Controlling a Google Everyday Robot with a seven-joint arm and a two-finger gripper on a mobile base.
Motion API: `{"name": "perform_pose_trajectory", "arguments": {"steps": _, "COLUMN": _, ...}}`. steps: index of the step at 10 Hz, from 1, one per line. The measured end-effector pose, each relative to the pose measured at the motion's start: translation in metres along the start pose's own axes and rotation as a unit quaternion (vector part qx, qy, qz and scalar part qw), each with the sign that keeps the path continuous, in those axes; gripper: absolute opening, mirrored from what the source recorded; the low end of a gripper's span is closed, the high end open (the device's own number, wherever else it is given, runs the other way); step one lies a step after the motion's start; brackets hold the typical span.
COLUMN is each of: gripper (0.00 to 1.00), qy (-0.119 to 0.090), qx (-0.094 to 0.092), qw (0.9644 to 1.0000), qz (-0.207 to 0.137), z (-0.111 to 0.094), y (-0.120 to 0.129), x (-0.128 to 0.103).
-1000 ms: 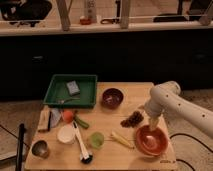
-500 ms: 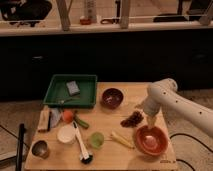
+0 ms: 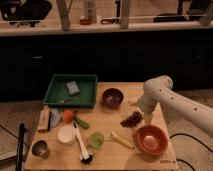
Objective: Place grapes in plastic cup
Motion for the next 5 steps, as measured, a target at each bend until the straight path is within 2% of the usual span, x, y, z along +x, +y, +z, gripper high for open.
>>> {"name": "perform_pose_trajectory", "arguments": {"steps": 5, "gripper": 0.8, "qy": -0.009, "qx": 0.0, "qw": 0.9987, "qz": -0.051, "z": 0.008, "y": -0.021, "x": -0.012}}
